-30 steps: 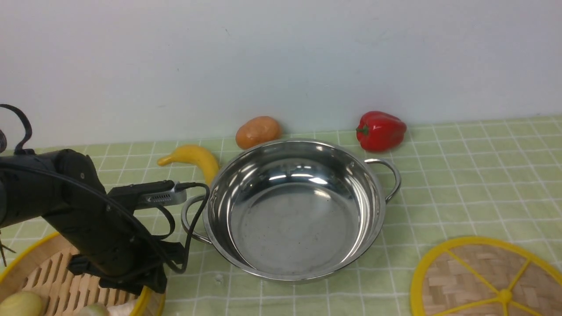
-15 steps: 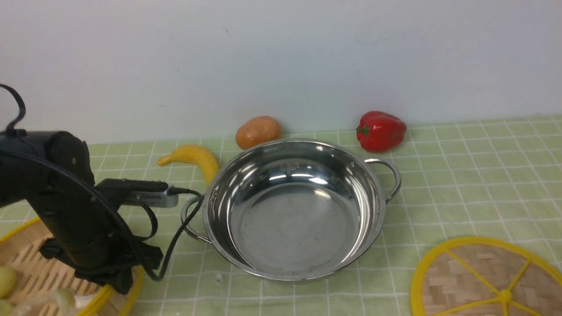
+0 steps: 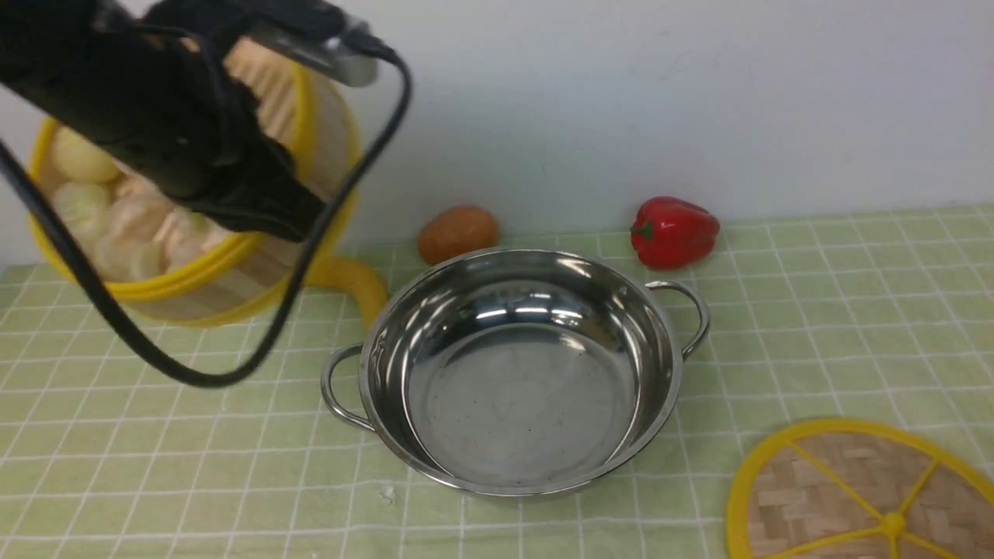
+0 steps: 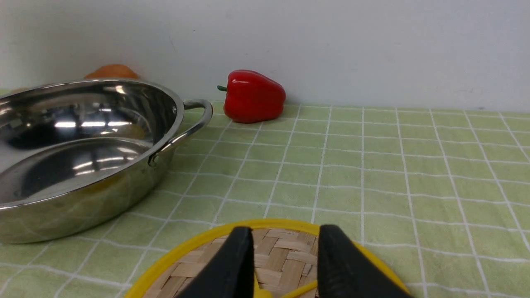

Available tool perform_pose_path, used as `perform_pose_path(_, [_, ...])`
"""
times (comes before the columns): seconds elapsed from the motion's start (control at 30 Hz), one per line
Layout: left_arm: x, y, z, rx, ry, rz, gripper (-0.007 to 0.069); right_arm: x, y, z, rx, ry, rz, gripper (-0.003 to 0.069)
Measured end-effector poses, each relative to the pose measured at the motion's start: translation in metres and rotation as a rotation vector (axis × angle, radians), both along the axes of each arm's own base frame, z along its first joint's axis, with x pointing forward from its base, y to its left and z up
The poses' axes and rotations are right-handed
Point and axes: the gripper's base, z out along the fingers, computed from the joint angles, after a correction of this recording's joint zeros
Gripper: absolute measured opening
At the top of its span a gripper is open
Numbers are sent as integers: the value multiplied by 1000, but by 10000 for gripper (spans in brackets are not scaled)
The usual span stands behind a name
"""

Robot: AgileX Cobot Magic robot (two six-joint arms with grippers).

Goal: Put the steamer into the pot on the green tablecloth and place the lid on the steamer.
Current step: 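Place the bamboo steamer basket with dumplings into the steel pot with the left gripper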

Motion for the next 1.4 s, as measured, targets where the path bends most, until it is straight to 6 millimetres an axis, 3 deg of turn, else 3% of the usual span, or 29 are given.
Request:
perform_pose_path(0.13, [6,-65,-28,160,-3,-304,32,0,0,0,0,0,0,239])
perform_pose_path(0.17, [5,-67,-27,161,-7,-316,32,0,0,0,0,0,0,239])
perform_pose_path(0.2, [5,-86,-40,213,0,-405,32,0,0,0,0,0,0,239])
perform_pose_path(0.27, [4,-96,-48,238,8,-453,32,0,0,0,0,0,0,239])
perform_pose_path(0.3, [4,-110,-62,270,32,-529,32,0,0,0,0,0,0,239])
perform_pose_path(0.4, [4,-125,-84,306,74,-613,32,0,0,0,0,0,0,239])
perform_pose_path(0.6, [12,-137,-121,354,157,-667,32,0,0,0,0,0,0,239])
perform_pose_path(0.97, [19,-146,-160,346,266,-638,32,0,0,0,0,-1,0,239])
perform_pose_path(1.4, [21,-149,-174,329,310,-513,52,0,0,0,0,-1,0,239])
